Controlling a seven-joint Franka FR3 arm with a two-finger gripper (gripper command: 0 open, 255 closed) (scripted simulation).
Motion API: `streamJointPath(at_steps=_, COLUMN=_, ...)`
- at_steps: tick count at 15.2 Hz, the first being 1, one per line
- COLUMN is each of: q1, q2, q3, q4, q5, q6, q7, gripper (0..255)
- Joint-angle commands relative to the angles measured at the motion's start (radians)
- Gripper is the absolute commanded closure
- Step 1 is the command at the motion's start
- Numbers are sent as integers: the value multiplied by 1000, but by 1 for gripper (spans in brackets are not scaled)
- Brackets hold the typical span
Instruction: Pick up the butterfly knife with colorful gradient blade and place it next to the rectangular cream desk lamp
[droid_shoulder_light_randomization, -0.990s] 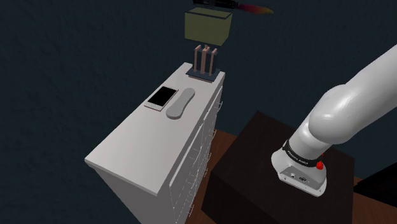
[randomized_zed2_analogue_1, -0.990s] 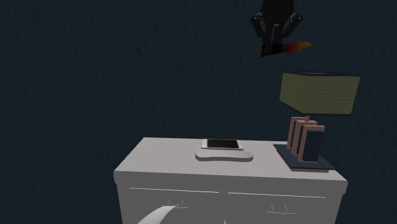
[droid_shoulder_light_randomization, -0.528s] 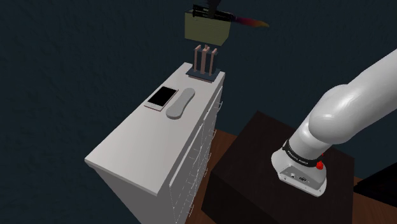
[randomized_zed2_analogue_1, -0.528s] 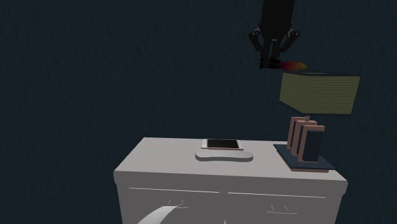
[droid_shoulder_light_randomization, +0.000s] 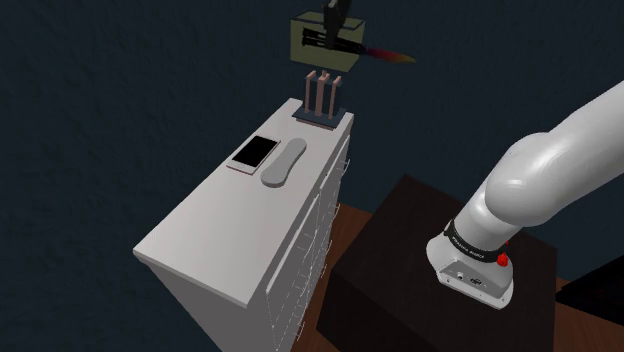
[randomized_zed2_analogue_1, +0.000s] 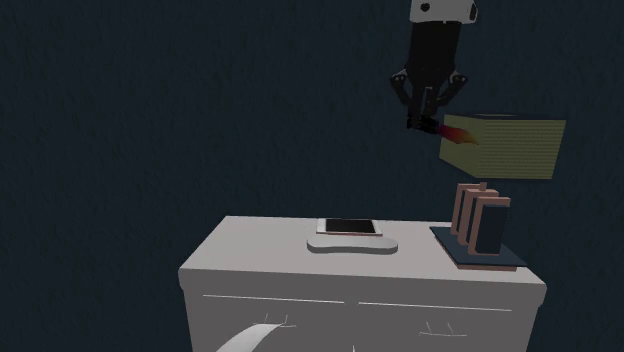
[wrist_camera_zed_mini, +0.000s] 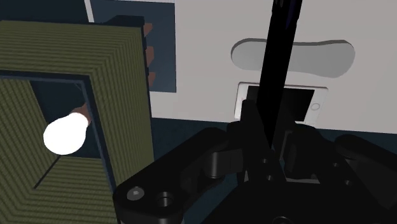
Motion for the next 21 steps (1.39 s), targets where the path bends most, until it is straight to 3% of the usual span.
streamJointPath(at_steps=1, q1=1, q2=-6, q3=1, q4=-32, q5=1, q6=27, q7=0, gripper=255)
streamJointPath(at_steps=21, q1=5, q2=-3, q3=9, q4=-299, q5=10, q6=296, q7=-15, gripper=255)
